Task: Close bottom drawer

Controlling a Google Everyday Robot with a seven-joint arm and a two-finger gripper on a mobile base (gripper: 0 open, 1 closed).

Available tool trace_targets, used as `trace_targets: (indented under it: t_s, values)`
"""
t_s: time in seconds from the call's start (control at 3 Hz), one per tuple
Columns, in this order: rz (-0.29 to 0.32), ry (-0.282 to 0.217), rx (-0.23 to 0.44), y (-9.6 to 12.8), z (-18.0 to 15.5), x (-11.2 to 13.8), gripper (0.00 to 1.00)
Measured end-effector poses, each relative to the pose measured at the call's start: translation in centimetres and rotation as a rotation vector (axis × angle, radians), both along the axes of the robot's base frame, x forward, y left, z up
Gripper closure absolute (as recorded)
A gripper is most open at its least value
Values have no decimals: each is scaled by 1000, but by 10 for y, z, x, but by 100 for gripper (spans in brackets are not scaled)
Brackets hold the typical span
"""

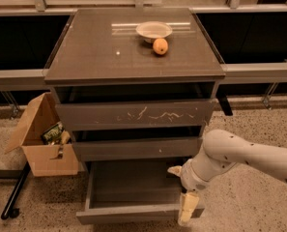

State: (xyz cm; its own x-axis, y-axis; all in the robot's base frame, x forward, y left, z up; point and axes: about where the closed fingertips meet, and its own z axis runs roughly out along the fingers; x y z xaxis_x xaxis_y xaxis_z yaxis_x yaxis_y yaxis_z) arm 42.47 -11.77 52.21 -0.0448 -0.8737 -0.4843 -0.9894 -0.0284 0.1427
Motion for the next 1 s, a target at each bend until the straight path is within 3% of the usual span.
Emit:
trace_targets:
  t_s: [0.33,0.67,1.0]
  values:
    - [0,0,0,0,0,0,0]
    - [38,-31,-10,-6,-43,-1,0]
    - [48,-5,-12,-13,-91,-11,0]
